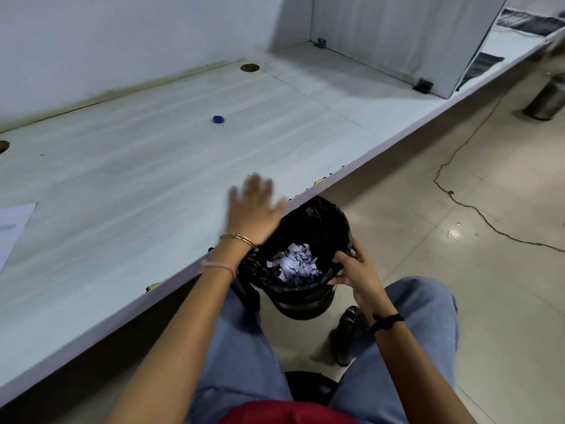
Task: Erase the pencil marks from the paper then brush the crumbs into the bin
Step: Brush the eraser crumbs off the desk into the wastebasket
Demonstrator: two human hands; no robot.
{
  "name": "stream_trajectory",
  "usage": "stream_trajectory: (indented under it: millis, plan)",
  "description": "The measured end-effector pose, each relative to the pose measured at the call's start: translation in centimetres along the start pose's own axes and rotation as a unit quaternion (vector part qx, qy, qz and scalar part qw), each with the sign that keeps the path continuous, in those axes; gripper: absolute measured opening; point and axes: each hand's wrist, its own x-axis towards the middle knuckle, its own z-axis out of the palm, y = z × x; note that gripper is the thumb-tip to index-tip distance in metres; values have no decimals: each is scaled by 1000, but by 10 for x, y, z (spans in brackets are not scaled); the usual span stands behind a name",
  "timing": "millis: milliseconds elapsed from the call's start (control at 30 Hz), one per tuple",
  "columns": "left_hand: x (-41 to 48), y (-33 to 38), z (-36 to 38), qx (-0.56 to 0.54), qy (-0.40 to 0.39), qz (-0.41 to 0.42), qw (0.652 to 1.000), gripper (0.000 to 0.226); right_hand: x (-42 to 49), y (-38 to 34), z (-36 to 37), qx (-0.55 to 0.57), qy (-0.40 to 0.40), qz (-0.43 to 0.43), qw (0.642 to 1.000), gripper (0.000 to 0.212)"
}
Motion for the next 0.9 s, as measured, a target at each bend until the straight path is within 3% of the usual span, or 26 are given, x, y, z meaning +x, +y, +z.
stream_trajectory:
  millis: [67, 133, 200, 233, 300, 333, 433, 500, 567, 633, 767, 900]
  plan:
    - [-5, 30, -2, -79, -59, 138, 986, 61, 5, -2, -3, 0, 8, 2, 1000, 45]
    - [0, 31, -11, -155, 2, 155, 976, 58, 7, -4, -5, 4, 17, 4, 1000, 45]
    - [15, 11, -18, -176, 113, 58, 976, 55, 11, -4, -9, 7, 21, 5, 1000, 46]
    - [23, -3, -18, -171, 129, -20, 977, 55, 13, -3, -10, 9, 21, 5, 1000, 47]
    - [29, -16, -11, -125, 69, -149, 978, 61, 18, -1, -11, 14, 26, 7, 1000, 50]
    - [29, -9, -4, -68, 45, -147, 986, 66, 22, -1, -11, 16, 30, 9, 999, 50]
    - [21, 45, 20, -9, 53, 32, 998, 71, 31, 2, -14, 9, 39, 9, 999, 49]
    - [16, 82, 31, -80, 49, 140, 986, 69, 36, 6, -22, 10, 52, 7, 999, 48]
    - [22, 104, 40, -216, 11, 167, 962, 59, 43, 12, -34, 13, 74, 7, 997, 48]
    - [33, 110, 56, -310, -15, 146, 939, 51, 50, 21, -47, 15, 96, 11, 995, 49]
    - [67, 108, 102, -355, -43, 95, 929, 36, 80, 49, -72, 1, 148, 24, 989, 50]
    - [105, 109, 160, -437, -95, 0, 895, 28, 121, 85, -90, -55, 175, 59, 981, 53]
